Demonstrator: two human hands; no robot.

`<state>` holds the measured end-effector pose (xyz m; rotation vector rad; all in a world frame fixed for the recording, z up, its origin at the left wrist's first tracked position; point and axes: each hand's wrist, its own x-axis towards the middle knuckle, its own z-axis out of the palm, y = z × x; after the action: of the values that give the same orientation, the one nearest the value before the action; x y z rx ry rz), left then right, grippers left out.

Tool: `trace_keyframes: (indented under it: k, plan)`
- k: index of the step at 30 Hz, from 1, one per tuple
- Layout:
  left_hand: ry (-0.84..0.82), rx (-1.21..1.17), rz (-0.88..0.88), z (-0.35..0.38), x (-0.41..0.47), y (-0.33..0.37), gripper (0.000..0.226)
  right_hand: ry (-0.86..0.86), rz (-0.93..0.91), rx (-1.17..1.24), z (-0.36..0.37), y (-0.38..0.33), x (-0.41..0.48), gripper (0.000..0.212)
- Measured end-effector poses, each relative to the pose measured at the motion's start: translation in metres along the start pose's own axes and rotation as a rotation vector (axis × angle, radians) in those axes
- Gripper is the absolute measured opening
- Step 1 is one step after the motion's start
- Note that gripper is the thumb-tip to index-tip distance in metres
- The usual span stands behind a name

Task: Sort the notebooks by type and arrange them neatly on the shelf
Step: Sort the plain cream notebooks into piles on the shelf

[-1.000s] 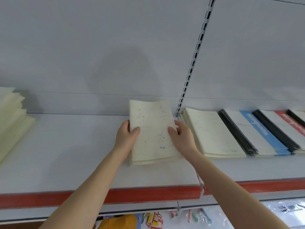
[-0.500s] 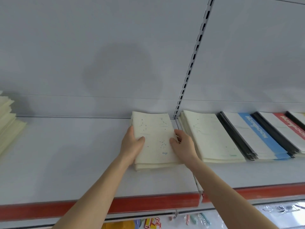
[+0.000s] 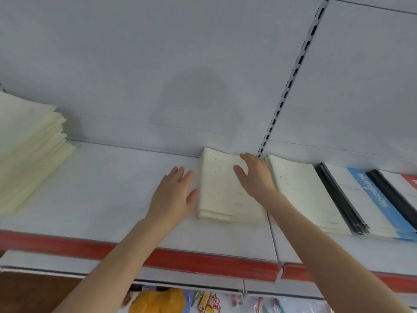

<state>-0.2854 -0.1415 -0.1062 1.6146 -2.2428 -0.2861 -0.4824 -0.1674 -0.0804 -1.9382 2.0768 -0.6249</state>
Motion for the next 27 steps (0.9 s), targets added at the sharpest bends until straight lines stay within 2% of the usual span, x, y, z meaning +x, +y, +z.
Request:
trace_keyframes:
  k: [3, 8, 14, 18, 23, 27]
  plan:
    - [0.079, 0.149, 0.028, -0.031, -0.031, -0.026, 0.048, -0.013, -0.135, -0.073, 0.001, -0.038, 0.010, 0.048]
    - [0.157, 0.347, -0.030, -0.086, -0.095, -0.072, 0.052, 0.007, -0.313, -0.097, 0.018, -0.126, 0.008, 0.049]
    - [0.225, 0.362, -0.109, -0.152, -0.177, -0.138, 0.050, -0.013, -0.449, -0.003, 0.060, -0.256, -0.025, 0.050]
    - [0.280, 0.366, -0.097, -0.188, -0.229, -0.183, 0.048, -0.024, -0.500, 0.071, 0.090, -0.331, -0.058, 0.049]
    - [0.255, 0.406, -0.146, -0.213, -0.274, -0.235, 0.050, -0.043, -0.533, 0.090, 0.118, -0.391, -0.084, 0.051]
    - [0.255, 0.418, -0.187, -0.221, -0.294, -0.263, 0.052, -0.129, -0.551, -0.044, 0.135, -0.418, -0.083, 0.064]
